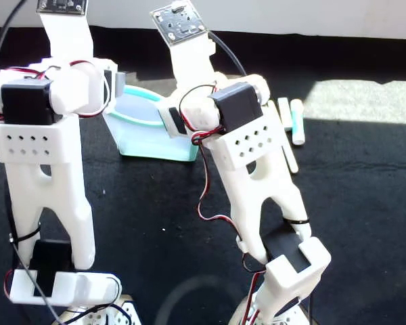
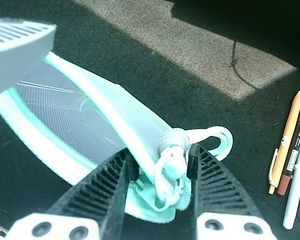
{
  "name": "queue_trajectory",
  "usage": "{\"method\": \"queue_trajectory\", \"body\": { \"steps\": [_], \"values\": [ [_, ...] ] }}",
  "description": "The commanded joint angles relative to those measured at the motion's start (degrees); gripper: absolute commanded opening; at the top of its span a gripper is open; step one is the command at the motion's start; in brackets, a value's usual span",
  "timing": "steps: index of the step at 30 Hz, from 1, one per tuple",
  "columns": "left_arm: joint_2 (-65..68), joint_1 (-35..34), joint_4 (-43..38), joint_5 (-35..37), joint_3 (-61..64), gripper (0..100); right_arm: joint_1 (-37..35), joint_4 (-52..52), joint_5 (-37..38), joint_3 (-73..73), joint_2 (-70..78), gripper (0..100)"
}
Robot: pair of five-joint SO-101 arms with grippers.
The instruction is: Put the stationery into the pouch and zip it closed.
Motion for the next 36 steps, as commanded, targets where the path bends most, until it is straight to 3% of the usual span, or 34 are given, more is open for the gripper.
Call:
{"method": "queue_trajectory", "body": {
  "steps": [1,12,25,36],
  "values": [
    [1.0,-0.5,1.1,-2.1,-3.4,17,0.7,0.2,0.1,-0.2,0.0,16.0],
    [1.2,-0.5,3.1,-2.0,-3.0,17,0.7,0.2,0.1,-0.1,0.1,16.0],
    [-8.4,-0.5,3.2,-2.3,-7.2,17,0.7,0.2,0.1,-0.1,0.1,16.0],
    [-6.7,-1.6,3.5,-5.1,1.9,17,0.8,0.2,0.1,-0.1,0.1,16.0]
  ]
}}
